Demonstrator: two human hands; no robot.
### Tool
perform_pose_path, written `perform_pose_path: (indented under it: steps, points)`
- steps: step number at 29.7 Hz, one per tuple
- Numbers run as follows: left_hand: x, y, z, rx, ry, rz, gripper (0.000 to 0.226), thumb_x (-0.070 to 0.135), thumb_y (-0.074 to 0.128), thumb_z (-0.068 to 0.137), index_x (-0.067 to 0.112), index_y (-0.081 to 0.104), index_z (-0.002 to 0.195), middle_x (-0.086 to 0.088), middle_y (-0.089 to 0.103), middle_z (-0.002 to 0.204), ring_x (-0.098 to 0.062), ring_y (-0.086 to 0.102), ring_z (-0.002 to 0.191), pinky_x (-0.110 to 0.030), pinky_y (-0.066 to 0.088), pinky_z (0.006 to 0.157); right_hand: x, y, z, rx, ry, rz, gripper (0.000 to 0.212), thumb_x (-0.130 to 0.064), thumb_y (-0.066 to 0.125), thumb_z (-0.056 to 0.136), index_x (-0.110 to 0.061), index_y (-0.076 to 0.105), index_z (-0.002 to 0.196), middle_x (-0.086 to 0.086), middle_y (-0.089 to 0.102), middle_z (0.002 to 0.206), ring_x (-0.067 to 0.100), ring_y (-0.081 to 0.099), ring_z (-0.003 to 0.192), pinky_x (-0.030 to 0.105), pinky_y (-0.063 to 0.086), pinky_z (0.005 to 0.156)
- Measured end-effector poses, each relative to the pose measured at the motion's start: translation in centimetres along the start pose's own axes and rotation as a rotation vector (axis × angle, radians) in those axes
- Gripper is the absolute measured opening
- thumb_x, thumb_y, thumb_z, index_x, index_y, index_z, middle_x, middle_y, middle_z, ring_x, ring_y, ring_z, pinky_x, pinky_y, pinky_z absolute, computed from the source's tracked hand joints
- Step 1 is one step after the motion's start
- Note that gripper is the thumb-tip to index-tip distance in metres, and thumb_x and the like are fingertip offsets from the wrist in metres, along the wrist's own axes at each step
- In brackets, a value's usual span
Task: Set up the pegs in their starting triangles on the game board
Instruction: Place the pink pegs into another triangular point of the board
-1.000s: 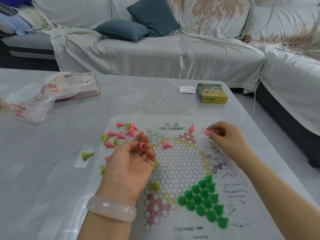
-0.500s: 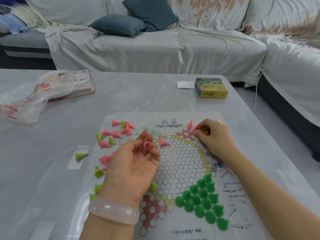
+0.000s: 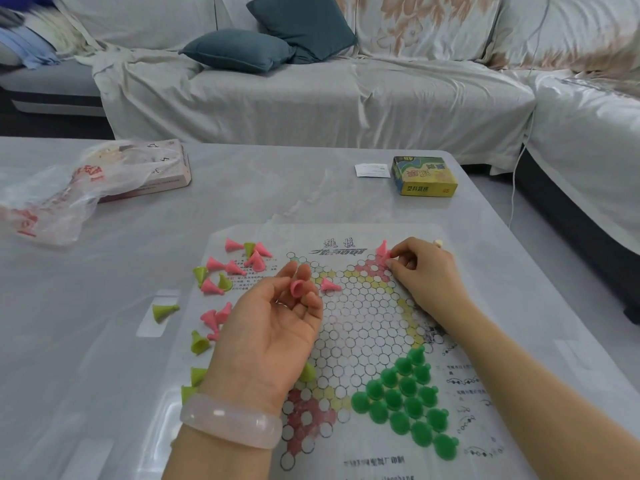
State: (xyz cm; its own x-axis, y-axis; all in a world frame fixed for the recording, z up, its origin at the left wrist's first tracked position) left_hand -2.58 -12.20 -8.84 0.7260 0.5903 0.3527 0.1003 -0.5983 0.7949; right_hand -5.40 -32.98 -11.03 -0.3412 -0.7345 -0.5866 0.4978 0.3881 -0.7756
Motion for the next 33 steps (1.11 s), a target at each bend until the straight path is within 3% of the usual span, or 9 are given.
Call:
perform_pose_path:
  steps: [8, 11, 14, 18, 23, 26, 28, 30, 33]
  points:
    - [-0.2, 0.5, 0.1, -0.038, 0.182, 0.363, 0.009, -0.002, 0.054, 0.083, 0.003, 0.059, 0.087, -0.012, 0.069, 0.087, -0.013, 0.063, 0.064, -0.016, 0.055, 0.059, -1.7, -3.2, -2.2, 0.098, 0.079, 0.295, 0.011, -0.023, 0.052, 0.090, -0.022, 0.062, 0.092, -0.009, 0.064, 0.081, 0.007, 0.059, 0.079, 0.012, 0.040, 0.065]
    - [-1.0, 0.8, 0.3, -0.036, 0.212, 0.497, 0.013, -0.005, 0.056, 0.082, 0.004, 0.064, 0.088, -0.011, 0.064, 0.087, -0.015, 0.062, 0.074, -0.017, 0.056, 0.065, -5.6, -4.0, -4.1, -0.118, -0.009, 0.519, 0.016, -0.019, 0.052, 0.089, -0.026, 0.064, 0.096, -0.008, 0.066, 0.076, 0.002, 0.057, 0.065, 0.016, 0.050, 0.061]
    - [-1.7, 0.9, 0.3, -0.034, 0.278, 0.607, 0.016, -0.005, 0.056, 0.083, 0.008, 0.065, 0.087, -0.008, 0.066, 0.084, -0.014, 0.064, 0.073, -0.015, 0.055, 0.065, -7.7, -3.4, -5.3, -0.283, -0.073, 0.547, 0.017, -0.020, 0.056, 0.087, -0.029, 0.065, 0.099, -0.004, 0.070, 0.081, 0.002, 0.061, 0.069, 0.015, 0.052, 0.066]
    - [-1.7, 1.6, -0.3, -0.007, 0.529, 0.911, 0.014, 0.003, 0.063, 0.081, 0.013, 0.057, 0.089, -0.003, 0.066, 0.082, -0.009, 0.067, 0.067, -0.009, 0.050, 0.060, -7.4, -2.6, -5.8, -0.268, 0.015, 0.665, 0.010, -0.012, 0.064, 0.081, -0.014, 0.069, 0.089, 0.002, 0.070, 0.078, 0.002, 0.062, 0.066, 0.014, 0.050, 0.060]
    - [-1.4, 2.3, -0.6, -0.051, 0.588, 0.993, 0.018, 0.001, 0.065, 0.079, 0.014, 0.053, 0.082, -0.007, 0.067, 0.082, -0.011, 0.069, 0.068, -0.013, 0.053, 0.063, -6.3, -2.2, -6.2, -0.190, 0.012, 0.609, 0.010, -0.012, 0.066, 0.080, -0.014, 0.069, 0.089, 0.001, 0.070, 0.080, 0.004, 0.061, 0.071, 0.017, 0.050, 0.067]
    - [-1.1, 2.9, -0.1, -0.136, 0.553, 1.236, 0.011, 0.009, 0.061, 0.084, 0.018, 0.056, 0.087, -0.002, 0.069, 0.090, -0.008, 0.068, 0.076, -0.012, 0.051, 0.065, -5.4, -2.5, -6.1, -0.148, 0.007, 0.569, 0.008, -0.017, 0.068, 0.078, -0.016, 0.069, 0.086, 0.000, 0.070, 0.081, 0.011, 0.062, 0.076, 0.022, 0.050, 0.072]
    - [-0.2, 2.8, 0.5, -0.102, 0.682, 1.588, 0.010, 0.017, 0.053, 0.090, 0.022, 0.057, 0.097, 0.007, 0.064, 0.104, 0.003, 0.061, 0.083, -0.009, 0.045, 0.070, -3.8, -3.0, -5.8, -0.102, 0.071, 0.587, 0.009, -0.024, 0.067, 0.077, -0.020, 0.067, 0.084, -0.002, 0.068, 0.082, 0.011, 0.061, 0.076, 0.021, 0.051, 0.071]
    - [0.4, 2.5, 1.2, -0.041, 0.813, 1.891, 0.020, 0.018, 0.045, 0.093, 0.020, 0.059, 0.108, 0.004, 0.053, 0.126, -0.001, 0.053, 0.104, -0.014, 0.039, 0.090, -1.5, -3.8, -5.1, -0.003, 0.163, 0.583, 0.010, -0.027, 0.065, 0.078, -0.020, 0.066, 0.087, -0.004, 0.067, 0.085, 0.009, 0.061, 0.079, 0.019, 0.049, 0.070]
    - [-0.4, 1.7, 2.6, -0.089, 0.716, 2.161, 0.030, 0.016, 0.039, 0.095, 0.024, 0.060, 0.115, 0.002, 0.024, 0.153, -0.018, 0.019, 0.141, -0.034, 0.012, 0.115, 1.0, -4.5, -4.2, 0.138, 0.228, 0.491, 0.009, -0.023, 0.065, 0.082, -0.018, 0.065, 0.089, -0.007, 0.067, 0.088, 0.004, 0.059, 0.078, 0.012, 0.042, 0.066]
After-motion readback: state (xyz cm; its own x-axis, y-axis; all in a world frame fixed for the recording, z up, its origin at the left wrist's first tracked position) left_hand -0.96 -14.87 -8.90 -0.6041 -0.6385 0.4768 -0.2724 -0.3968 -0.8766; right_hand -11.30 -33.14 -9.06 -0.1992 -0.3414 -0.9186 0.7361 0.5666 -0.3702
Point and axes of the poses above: each hand's wrist, its own z-axis towards the middle knuckle, its own y-axis out of the palm, x = y × z, the point moved 5 cm from there along z, towards the middle knuckle
